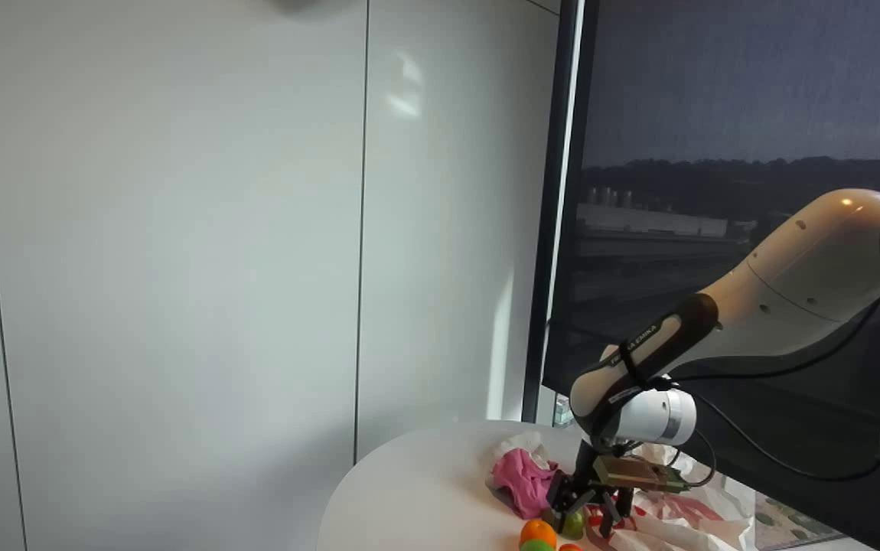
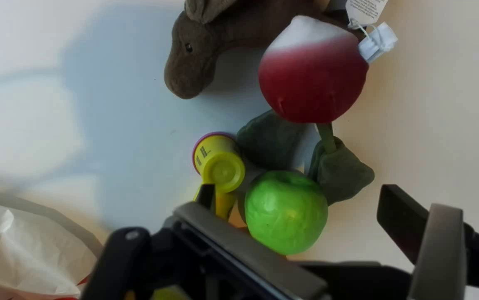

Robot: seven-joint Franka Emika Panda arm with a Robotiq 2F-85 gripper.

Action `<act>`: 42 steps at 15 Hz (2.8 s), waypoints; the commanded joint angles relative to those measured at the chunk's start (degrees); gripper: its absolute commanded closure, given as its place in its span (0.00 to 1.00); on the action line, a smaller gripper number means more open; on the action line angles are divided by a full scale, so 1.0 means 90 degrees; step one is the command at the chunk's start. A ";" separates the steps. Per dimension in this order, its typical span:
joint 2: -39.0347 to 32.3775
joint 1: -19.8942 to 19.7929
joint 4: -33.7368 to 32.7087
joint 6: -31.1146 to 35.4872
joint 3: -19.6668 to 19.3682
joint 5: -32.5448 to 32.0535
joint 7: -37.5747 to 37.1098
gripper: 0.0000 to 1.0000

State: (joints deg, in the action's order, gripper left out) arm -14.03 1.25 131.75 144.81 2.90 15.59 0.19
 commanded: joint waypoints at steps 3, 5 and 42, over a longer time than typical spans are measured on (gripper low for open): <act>-0.1293 0.0031 -0.0901 0.0436 0.0352 0.0291 -0.0174 0.00; -0.1670 0.0130 -0.1109 0.0821 0.0396 0.0202 -0.0309 0.00; -0.1333 -0.0975 -0.1505 0.2349 -0.2446 -0.1587 -0.1783 0.40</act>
State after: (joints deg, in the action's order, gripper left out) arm -21.88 -5.13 120.81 163.55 -20.30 0.28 -15.77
